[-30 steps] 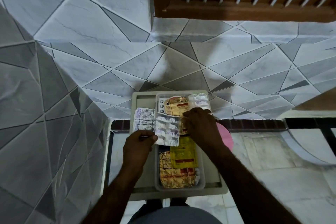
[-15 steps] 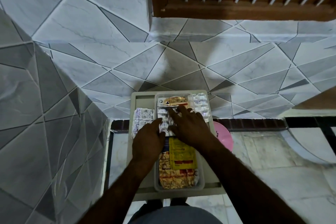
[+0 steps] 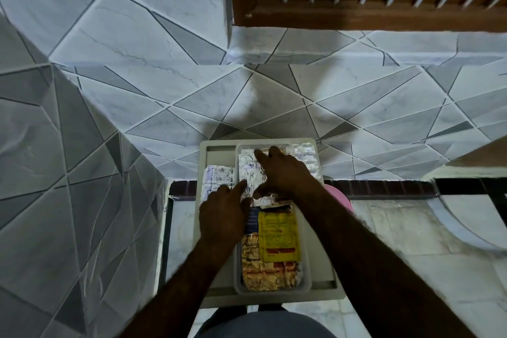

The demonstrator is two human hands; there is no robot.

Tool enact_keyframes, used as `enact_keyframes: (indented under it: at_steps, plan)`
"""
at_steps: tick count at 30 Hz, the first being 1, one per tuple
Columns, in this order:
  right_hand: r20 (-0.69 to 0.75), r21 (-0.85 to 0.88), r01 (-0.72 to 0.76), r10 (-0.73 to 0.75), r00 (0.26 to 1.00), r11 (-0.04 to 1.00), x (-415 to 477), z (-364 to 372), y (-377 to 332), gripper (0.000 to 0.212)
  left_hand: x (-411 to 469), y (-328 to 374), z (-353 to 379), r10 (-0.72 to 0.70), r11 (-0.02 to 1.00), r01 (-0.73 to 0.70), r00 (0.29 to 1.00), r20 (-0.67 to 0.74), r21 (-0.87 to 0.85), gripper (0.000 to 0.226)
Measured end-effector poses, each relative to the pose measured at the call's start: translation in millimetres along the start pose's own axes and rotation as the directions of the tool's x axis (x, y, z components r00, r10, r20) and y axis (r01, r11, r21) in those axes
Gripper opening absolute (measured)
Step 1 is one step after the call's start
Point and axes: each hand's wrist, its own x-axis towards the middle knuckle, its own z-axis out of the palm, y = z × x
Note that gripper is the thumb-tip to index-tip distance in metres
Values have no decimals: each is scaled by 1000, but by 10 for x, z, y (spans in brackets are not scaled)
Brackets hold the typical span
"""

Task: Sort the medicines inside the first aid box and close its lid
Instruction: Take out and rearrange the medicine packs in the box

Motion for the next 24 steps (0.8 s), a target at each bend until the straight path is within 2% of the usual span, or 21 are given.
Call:
enact_keyframes:
  at_steps: [9,11,14,16,19,22,24]
  plan:
    - [-1,72,-30,30,1000,997,102,39,-5,119,60,-62,4,-17,1000,17,997,71,-5,46]
    - [-9,92,-23,24,1000,996,85,29,-12,118,82,-96,-5,-7,992,15,998,58,-127,40]
    - [-68,223,-30,46,997,974,14,-39,35,108,121,-160,-117,-73,925,42,995,-69,-379,13]
    - [-174,405,-39,119,978,913,-82,-139,131,94,151,-279,-206,-214,874,132,969,-126,-468,7]
    - [-316,604,-69,318,894,794,-220,-203,432,58,168,-564,-222,-372,857,300,923,-101,-420,16]
    - [-259,668,-262,547,796,697,-303,-50,847,40,179,-710,-164,-444,840,400,895,-40,-367,27]
    - [-183,666,-350,599,779,658,-341,119,1025,41,185,-749,-93,-433,851,406,901,-8,-334,36]
